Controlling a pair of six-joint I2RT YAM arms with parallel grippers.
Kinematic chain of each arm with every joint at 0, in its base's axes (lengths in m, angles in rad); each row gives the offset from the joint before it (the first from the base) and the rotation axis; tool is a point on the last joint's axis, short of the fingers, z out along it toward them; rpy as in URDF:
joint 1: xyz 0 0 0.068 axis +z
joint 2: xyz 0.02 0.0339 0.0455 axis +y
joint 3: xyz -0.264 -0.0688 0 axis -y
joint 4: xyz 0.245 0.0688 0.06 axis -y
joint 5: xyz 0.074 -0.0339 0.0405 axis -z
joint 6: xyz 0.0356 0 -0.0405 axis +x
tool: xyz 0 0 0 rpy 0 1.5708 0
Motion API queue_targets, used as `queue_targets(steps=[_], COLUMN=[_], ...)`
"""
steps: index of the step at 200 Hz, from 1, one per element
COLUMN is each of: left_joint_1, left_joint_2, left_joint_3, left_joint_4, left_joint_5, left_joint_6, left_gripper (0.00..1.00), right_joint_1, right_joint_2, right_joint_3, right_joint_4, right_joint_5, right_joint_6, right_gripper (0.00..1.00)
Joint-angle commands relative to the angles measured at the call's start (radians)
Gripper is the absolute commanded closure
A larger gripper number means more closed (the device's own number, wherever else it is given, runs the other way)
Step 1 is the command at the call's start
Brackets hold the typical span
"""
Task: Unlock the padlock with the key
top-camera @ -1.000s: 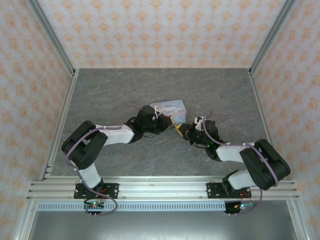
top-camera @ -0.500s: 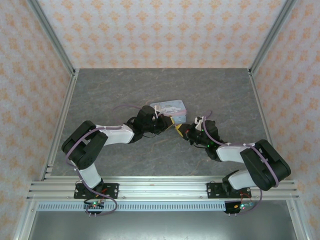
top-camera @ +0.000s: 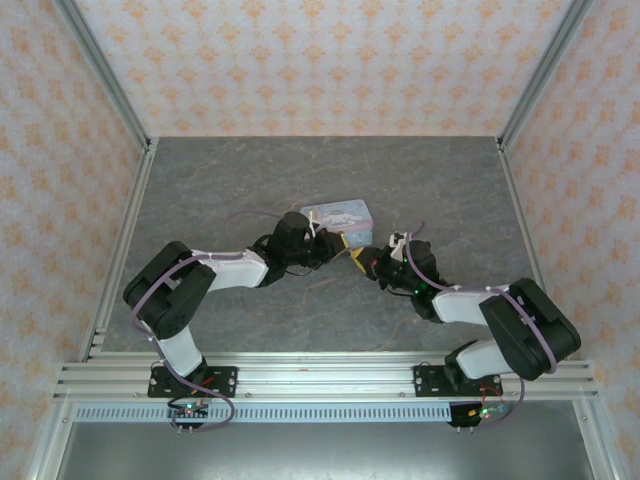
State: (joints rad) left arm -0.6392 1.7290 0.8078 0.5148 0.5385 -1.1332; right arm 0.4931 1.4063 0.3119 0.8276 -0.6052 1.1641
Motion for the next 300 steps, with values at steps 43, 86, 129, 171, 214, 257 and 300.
queue_targets(steps=[43,86,129,171,214,257,300], left_joint_1=[-0.008,-0.008,-0.008,-0.008,-0.008,-0.008,-0.008], left_joint_2=[-0.015,-0.028,-0.043,-0.049,-0.043,-0.052,-0.06], left_joint_3=[-0.032,-0.043,-0.044,-0.043,-0.052,-0.055,-0.063], left_joint_4=[0.11,0.139,0.143,0.149,0.206,0.224,0.255], left_joint_5=[0.041,0.044,0.037,0.026,0.022,0.019,0.017], left_joint_6=[-0.051,-0.066,-0.074,-0.084,-0.131,-0.15,-0.177], left_gripper=[1.0,1.0,1.0,1.0,1.0,1.0,1.0], right_joint_1=[-0.019,-0.05,-0.065,-0.066,-0.065,-0.066,-0.068], right_joint_2=[0.072,0.106,0.116,0.116,0.138,0.151,0.171], right_joint_3=[0.048,0.055,0.058,0.076,0.094,0.105,0.118], right_joint_4=[0.184,0.218,0.224,0.227,0.247,0.248,0.247], right_joint_5=[-0.028,-0.072,-0.095,-0.115,-0.128,-0.124,-0.127], right_joint_6=[0.021,0.033,0.034,0.047,0.069,0.072,0.068], right_gripper=[1.0,1.0,1.0,1.0,1.0,1.0,1.0])
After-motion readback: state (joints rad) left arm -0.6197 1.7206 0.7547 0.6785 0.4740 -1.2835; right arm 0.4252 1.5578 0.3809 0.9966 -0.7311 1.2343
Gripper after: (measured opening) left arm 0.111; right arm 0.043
